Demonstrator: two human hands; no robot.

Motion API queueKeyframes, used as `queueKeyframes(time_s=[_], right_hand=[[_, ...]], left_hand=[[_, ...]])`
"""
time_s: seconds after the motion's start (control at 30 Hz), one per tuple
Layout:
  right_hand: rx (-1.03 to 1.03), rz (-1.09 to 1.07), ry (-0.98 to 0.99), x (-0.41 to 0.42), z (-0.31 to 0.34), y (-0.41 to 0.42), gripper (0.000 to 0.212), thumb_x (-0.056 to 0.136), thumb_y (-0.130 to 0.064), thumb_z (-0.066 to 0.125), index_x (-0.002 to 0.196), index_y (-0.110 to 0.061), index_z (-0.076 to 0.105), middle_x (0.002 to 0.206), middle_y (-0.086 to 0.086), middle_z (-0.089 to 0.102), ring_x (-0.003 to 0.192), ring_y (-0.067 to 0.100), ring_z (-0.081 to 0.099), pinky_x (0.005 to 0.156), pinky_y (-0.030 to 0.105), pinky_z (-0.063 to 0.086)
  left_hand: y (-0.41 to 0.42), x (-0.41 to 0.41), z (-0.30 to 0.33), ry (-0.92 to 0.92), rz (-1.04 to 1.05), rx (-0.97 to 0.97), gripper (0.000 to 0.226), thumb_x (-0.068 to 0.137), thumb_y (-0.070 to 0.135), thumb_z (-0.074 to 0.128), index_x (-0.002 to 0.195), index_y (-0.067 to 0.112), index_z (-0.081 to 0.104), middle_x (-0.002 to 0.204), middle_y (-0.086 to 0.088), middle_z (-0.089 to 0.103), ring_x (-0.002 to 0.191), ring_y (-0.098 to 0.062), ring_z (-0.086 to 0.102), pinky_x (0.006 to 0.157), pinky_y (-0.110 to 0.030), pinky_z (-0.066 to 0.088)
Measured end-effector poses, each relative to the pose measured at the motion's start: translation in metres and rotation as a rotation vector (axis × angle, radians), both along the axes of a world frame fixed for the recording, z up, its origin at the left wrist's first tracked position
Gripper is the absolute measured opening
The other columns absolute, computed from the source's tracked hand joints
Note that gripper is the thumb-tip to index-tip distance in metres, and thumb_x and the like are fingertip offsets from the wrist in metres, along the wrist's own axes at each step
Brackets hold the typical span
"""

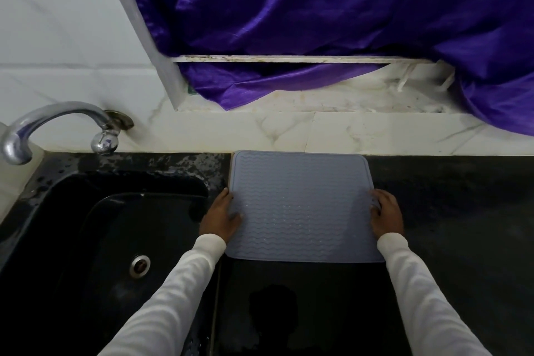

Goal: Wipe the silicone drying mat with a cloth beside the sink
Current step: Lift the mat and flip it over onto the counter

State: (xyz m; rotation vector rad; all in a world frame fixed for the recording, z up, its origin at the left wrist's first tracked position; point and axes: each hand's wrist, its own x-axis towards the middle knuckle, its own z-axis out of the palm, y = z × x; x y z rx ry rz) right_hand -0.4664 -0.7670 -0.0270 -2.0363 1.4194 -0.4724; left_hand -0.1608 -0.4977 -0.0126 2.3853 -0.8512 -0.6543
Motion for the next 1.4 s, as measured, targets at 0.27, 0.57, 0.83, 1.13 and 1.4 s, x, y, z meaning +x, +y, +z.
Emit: queueKeyframes(time_s=[0.27, 0.57, 0.83, 1.13, 1.4], right_hand=[[0.067, -0.011, 0.011, -0.003, 0.003, -0.001, 0.038, 0.094, -0.009, 0.056, 0.132, -0.008, 0.055, 0.147, 0.013, 0.034, 0.131, 0.033, 0.040, 0.111, 0.044, 0.033], [0.190, -0.140, -0.048, -0.061, 0.010, 0.058, 0.036, 0.077, 0.010, 0.064, 0.107, -0.009, 0.068, 0.124, 0.016, 0.047, 0.100, 0.034, 0.060, 0.083, 0.039, 0.054], [0.279, -0.362, -0.222, -0.064, 0.012, 0.076, 0.035, 0.078, 0.014, 0.064, 0.106, -0.005, 0.071, 0.100, 0.015, 0.068, 0.060, 0.015, 0.064, 0.049, 0.000, 0.041], [0.022, -0.239, -0.067, -0.062, 0.005, 0.086, 0.031, 0.077, 0.012, 0.066, 0.106, 0.002, 0.070, 0.117, 0.023, 0.054, 0.097, 0.040, 0.061, 0.092, 0.030, 0.043], [-0.158, -0.023, 0.056, -0.077, 0.015, 0.105, 0.037, 0.073, 0.009, 0.072, 0.103, -0.013, 0.073, 0.114, 0.015, 0.059, 0.098, 0.043, 0.053, 0.088, 0.033, 0.041]], left_hand=[[0.031, -0.018, 0.001, -0.061, -0.109, 0.088, 0.070, 0.093, 0.028, 0.062, 0.154, 0.021, 0.028, 0.162, 0.004, 0.019, 0.133, -0.025, 0.047, 0.105, -0.038, 0.043], [0.061, -0.063, -0.007, -0.040, 0.036, -0.047, 0.047, 0.090, 0.005, 0.062, 0.137, 0.010, 0.056, 0.157, -0.008, 0.032, 0.133, -0.030, 0.048, 0.107, -0.028, 0.035], [0.063, -0.075, -0.008, -0.029, 0.117, -0.065, 0.044, 0.085, -0.002, 0.062, 0.128, 0.008, 0.062, 0.150, -0.008, 0.041, 0.126, -0.029, 0.053, 0.102, -0.023, 0.034], [0.073, -0.079, -0.003, -0.107, 0.036, 0.020, 0.043, 0.093, 0.015, 0.059, 0.136, 0.017, 0.054, 0.155, 0.004, 0.032, 0.113, -0.031, 0.061, 0.093, -0.042, 0.050], [0.095, -0.099, -0.006, -0.128, 0.086, -0.117, 0.035, 0.087, 0.010, 0.066, 0.122, 0.014, 0.064, 0.145, 0.001, 0.045, 0.111, -0.026, 0.061, 0.088, -0.035, 0.049]])
